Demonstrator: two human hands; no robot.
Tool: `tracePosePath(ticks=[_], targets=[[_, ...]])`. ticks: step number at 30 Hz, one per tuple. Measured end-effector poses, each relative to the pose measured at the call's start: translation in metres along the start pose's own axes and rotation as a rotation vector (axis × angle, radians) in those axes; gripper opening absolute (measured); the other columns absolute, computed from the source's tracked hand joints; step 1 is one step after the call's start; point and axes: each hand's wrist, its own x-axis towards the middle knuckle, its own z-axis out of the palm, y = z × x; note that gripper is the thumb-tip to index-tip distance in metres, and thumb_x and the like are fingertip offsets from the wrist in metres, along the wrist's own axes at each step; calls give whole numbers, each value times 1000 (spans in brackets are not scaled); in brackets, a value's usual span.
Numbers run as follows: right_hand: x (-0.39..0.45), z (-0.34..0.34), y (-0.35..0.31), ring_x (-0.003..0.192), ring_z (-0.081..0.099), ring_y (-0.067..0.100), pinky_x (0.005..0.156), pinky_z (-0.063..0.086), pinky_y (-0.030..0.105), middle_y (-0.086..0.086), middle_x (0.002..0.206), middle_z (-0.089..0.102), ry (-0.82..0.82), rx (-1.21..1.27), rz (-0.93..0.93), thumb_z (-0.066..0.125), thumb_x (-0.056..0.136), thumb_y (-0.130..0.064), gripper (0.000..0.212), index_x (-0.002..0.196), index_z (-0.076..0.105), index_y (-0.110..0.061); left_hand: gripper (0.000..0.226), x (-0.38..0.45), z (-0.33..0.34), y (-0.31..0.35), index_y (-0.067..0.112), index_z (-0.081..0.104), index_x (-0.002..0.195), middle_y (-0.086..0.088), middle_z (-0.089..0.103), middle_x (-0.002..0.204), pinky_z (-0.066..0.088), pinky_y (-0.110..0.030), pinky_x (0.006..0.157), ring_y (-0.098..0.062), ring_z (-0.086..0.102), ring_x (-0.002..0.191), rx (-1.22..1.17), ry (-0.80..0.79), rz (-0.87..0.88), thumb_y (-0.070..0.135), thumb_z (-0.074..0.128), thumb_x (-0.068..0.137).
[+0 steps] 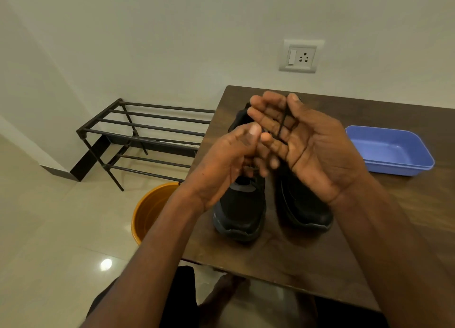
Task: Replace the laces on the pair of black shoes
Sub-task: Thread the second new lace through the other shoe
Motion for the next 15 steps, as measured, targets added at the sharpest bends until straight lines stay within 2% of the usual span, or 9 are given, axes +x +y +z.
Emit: tracePosePath(ticks=[2,4,6,7,9,11,12,14,15], targets=[[0,-4,0,116,71,21,80,61,26,11,122,75,129,-65,6,44,109,-26,32,124,65,-7,46,0,-5,-1,6,51,144,-6,59,81,44,-34,73,-15,56,72,-52,39,7,25,55,103],[1,-12,-1,96,77,18,65,58,24,5,101,79,351,-279,43,50,107,-29,26,109,71,-13,44,-1,-14,-1,8,53,143,-2,54,73,48,-32,74,-11,55,66,-110,112,31,15,60,101],[0,-31,0,76,73,15,58,52,26,0,82,77,582,-734,82,57,105,-33,24,96,74,-18,40,-2,-24,2,6,53,142,0,52,71,52,-29,72,-11,55,65,-134,235,64,12,56,103],[0,-41,0,73,70,15,60,52,30,0,79,74,668,-996,91,60,103,-35,23,94,74,-19,38,-2,-28,3,4,52,141,0,51,72,52,-27,69,-11,54,66,-151,289,83,10,53,104],[-4,-52,-1,86,66,20,69,50,32,5,95,71,777,-1398,75,66,98,-35,18,102,73,-18,35,-2,-36,3,2,52,140,-1,50,74,49,-24,63,-10,50,66,-185,371,114,8,49,105],[-6,-51,4,116,55,28,83,41,33,10,129,57,787,-1594,20,71,94,-29,38,129,61,-18,32,-2,-40,1,2,53,137,-1,51,73,47,-22,58,-11,48,64,-156,424,119,9,49,105],[-6,-48,6,126,47,29,88,37,33,10,138,48,750,-1625,-79,72,93,-29,49,137,54,-20,32,-1,-39,0,2,53,136,-1,53,73,46,-22,57,-11,47,63,-117,425,114,10,51,105],[-3,-36,14,127,45,22,95,35,28,2,138,49,551,-1596,-301,71,94,-35,49,139,54,-26,32,0,-33,-2,3,54,135,-1,57,73,45,-21,56,-12,46,60,-32,394,93,13,56,104],[-2,-28,19,121,50,16,95,39,24,-4,134,54,404,-1501,-341,69,94,-38,44,136,58,-28,32,1,-30,-3,4,55,134,-2,58,73,44,-21,56,-12,46,59,-1,371,86,14,58,103]])
